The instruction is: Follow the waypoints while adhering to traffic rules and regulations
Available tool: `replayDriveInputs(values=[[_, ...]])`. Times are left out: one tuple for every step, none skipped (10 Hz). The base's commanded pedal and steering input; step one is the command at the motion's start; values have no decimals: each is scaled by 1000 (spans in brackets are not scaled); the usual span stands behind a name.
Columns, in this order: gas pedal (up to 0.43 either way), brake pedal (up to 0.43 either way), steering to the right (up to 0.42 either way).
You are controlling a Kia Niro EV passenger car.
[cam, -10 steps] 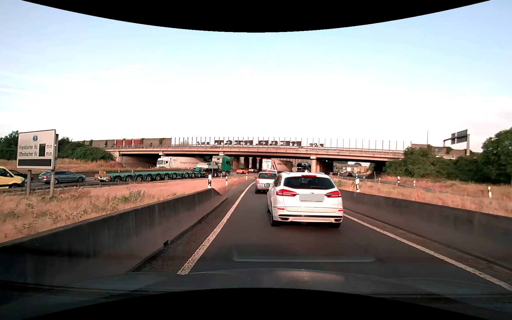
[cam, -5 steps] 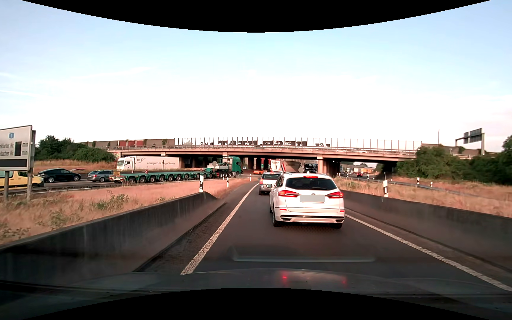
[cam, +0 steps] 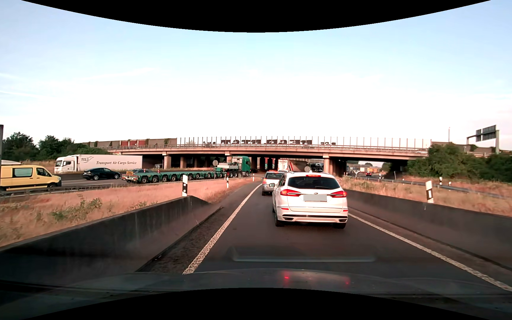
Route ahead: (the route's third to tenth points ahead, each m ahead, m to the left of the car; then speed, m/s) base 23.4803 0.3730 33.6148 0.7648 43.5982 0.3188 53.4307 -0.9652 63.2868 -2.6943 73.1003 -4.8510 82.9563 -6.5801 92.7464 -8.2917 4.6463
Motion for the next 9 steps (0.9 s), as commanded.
replayDriveInputs(values=[[0,91,-23],[0,128,-19],[0,159,-15],[0,189,-12],[0,226,-11],[0,250,-10],[0,299,-7],[0,323,-5],[0,348,-4]])
